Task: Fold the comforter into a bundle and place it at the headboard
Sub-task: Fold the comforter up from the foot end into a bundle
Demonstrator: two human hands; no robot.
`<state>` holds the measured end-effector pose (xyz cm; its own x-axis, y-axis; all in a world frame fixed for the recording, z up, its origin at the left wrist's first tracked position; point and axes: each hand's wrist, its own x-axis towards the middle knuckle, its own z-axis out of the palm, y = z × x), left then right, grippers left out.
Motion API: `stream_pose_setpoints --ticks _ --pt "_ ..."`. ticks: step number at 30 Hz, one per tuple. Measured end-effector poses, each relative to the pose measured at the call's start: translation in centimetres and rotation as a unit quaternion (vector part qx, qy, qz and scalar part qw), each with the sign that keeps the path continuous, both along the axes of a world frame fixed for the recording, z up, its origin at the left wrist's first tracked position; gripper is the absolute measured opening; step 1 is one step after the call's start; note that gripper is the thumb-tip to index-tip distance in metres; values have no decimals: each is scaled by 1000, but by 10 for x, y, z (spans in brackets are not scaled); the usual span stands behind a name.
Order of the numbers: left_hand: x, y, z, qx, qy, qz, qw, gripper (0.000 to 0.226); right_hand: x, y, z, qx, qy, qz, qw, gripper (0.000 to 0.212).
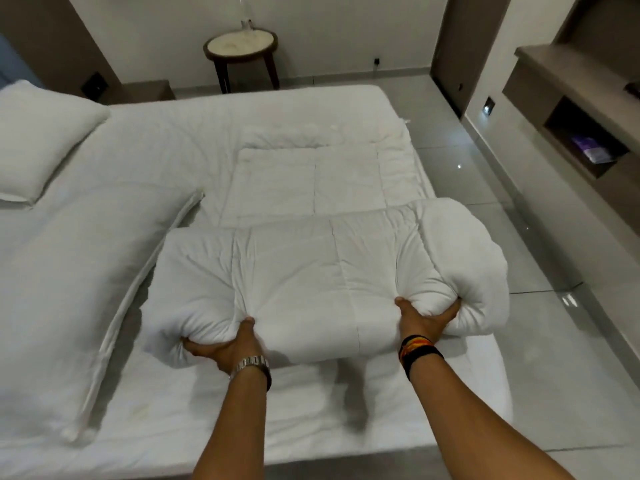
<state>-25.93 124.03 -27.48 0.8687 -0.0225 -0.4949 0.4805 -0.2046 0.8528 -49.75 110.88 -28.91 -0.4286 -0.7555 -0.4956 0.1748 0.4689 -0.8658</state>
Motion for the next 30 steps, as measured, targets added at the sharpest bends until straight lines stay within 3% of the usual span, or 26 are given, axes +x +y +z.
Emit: stream_pose_setpoints --ticks 5,8,11,15,17,19,21,24,27,28,30 --pt "-56 119 36 38 43 -37 998 126 -56 123 35 41 33 24 998 124" --pt "-81 184 63 3 96 -16 995 111 -91 191 59 66 54 40 996 119" --pt "-98 214 100 47 67 -90 993 118 -111 227 77 92 68 38 993 118" --pt "-92 209 135 49 34 -139 988 135 -122 212 94 71 49 34 996 130" --pt "-79 189 143 -13 -23 -197 980 135 -118 180 108 37 23 67 997 139" --pt "-68 162 152 -90 -84 -288 949 119 -108 147 127 -48 -34 113 992 127" --pt "-58 129 157 -112 -160 -378 905 86 -96 124 140 -143 22 187 972 99" --pt "-45 75 135 -73 -224 -411 881 65 -87 100 110 -183 164 218 945 77" --pt "-39 40 64 52 -280 -315 905 70 -81 91 41 -90 206 206 952 82" --pt "-42 32 37 93 -254 -280 921 74 -76 83 21 -50 185 201 961 88" --pt "-48 24 6 122 -117 -225 960 88 -64 60 0 -2 130 205 970 100"
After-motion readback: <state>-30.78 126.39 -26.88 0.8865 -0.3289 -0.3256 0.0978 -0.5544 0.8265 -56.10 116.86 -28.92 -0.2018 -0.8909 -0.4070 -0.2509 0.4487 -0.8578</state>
